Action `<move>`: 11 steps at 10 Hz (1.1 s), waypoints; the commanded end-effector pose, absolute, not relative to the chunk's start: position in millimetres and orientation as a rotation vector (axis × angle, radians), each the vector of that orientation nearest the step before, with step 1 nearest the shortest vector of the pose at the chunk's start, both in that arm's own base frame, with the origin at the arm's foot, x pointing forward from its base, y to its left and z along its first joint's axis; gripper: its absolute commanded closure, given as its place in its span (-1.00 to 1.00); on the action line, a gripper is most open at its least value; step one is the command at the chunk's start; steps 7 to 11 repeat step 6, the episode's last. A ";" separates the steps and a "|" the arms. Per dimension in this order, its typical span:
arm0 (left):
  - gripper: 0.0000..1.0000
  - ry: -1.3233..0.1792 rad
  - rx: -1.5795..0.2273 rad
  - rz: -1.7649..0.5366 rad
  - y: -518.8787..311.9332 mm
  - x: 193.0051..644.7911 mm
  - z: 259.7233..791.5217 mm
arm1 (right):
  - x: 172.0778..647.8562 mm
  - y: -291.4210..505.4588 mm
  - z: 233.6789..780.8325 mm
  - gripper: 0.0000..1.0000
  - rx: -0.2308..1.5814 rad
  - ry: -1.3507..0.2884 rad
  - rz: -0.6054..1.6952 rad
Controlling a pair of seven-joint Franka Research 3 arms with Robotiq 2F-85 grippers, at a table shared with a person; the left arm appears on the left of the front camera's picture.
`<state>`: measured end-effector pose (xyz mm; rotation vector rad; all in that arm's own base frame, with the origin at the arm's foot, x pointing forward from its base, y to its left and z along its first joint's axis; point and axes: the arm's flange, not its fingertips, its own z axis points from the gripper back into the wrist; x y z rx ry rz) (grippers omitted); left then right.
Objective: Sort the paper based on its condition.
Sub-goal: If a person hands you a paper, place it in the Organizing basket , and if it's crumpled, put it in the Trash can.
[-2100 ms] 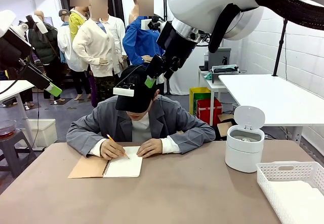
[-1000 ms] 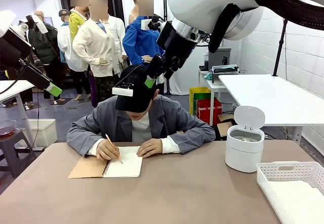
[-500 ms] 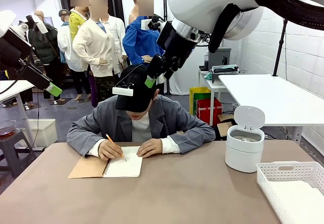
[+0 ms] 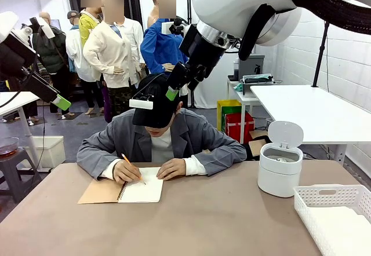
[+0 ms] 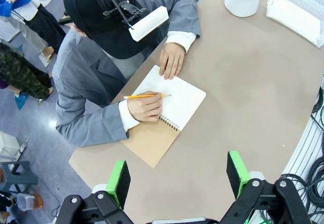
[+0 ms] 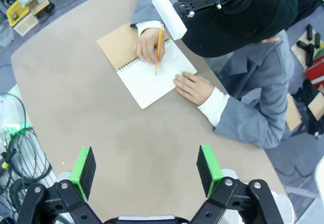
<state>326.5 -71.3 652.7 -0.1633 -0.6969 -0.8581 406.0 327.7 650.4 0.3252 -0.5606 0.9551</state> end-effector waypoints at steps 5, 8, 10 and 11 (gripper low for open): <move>-1.00 -0.699 -0.167 -0.856 -70.4 326.3 652.6 | 405.4 328.2 649.1 -1.00 0.326 -0.556 0.956; -1.00 -0.699 -0.167 -0.856 -70.4 326.3 652.6 | 405.4 328.2 649.1 -1.00 0.326 -0.556 0.956; -1.00 -0.699 -0.167 -0.856 -70.4 326.3 652.6 | 405.4 328.2 649.1 -1.00 0.326 -0.556 0.956; -1.00 -0.699 -0.167 -0.856 -70.4 326.3 652.6 | 405.4 328.2 649.1 -1.00 0.326 -0.556 0.956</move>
